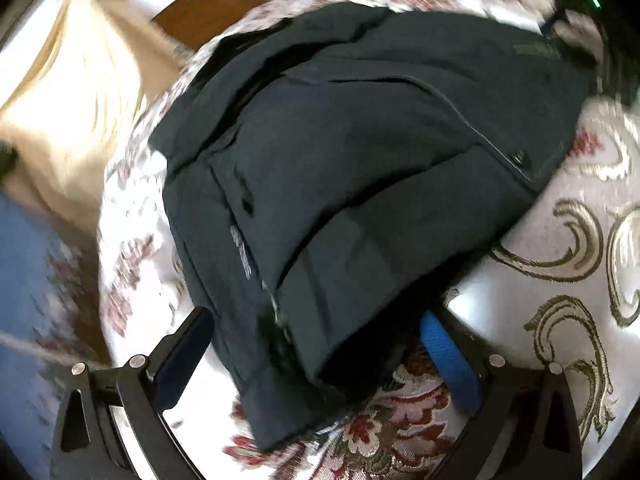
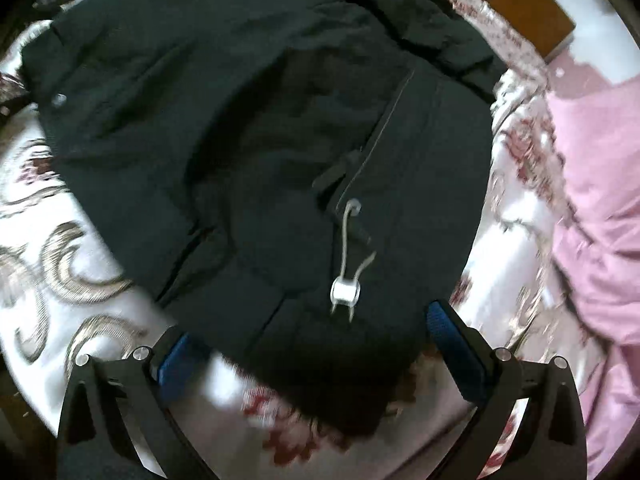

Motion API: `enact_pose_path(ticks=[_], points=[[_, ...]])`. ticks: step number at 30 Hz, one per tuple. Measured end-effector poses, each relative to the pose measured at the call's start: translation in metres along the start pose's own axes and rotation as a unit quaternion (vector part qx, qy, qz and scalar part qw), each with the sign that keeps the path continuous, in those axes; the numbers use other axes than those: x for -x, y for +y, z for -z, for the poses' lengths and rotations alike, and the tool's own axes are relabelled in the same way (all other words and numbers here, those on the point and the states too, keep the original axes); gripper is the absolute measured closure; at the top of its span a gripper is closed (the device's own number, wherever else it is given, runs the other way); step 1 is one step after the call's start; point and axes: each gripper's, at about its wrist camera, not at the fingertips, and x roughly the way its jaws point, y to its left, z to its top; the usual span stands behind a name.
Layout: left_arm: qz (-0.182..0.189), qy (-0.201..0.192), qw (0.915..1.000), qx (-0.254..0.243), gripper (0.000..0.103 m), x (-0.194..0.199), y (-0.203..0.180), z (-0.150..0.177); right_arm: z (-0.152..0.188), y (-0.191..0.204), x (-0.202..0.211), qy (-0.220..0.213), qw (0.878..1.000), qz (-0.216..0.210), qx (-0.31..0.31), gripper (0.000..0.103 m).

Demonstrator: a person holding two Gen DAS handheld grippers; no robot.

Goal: Fold large clothes

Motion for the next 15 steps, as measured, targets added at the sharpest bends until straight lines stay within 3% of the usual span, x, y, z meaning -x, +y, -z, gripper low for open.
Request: enact_pose_path(ticks=[3, 5, 8, 11, 12, 13, 15], points=[[0.015, -0.006, 0.9987, 0.048, 0.000, 0.001, 0.010, 0.010, 0.004, 0.008, 0.011, -0.050, 0.998, 0.034, 0.005, 0.004], [0.009, -0.012, 0.9988, 0.047, 0.000, 0.002, 0.009, 0.013, 0.012, 0.010, 0.019, -0.087, 0.996, 0.018, -0.006, 0.017], [-0.011, -0.020, 0.9993, 0.030, 0.000, 0.005, 0.001, 0.013, 0.027, 0.011, 0.021, -0.125, 0.992, -0.017, -0.032, 0.048], [-0.029, -0.033, 0.9989, 0.017, 0.000, 0.011, -0.005, 0.016, 0.034, 0.010, 0.029, -0.156, 0.986, -0.018, -0.048, 0.061], [-0.026, -0.035, 0.9989, 0.018, 0.000, 0.011, -0.004, 0.017, 0.035, 0.006, 0.034, -0.168, 0.983, -0.042, -0.060, 0.077], [-0.023, -0.035, 0.9990, 0.019, 0.000, 0.011, -0.003, 0.017, 0.034, -0.002, 0.040, -0.179, 0.978, -0.067, -0.083, 0.084], [-0.011, -0.032, 0.9991, 0.024, 0.000, 0.009, 0.001, 0.017, 0.028, -0.018, 0.045, -0.193, 0.971, -0.088, -0.112, 0.086]])
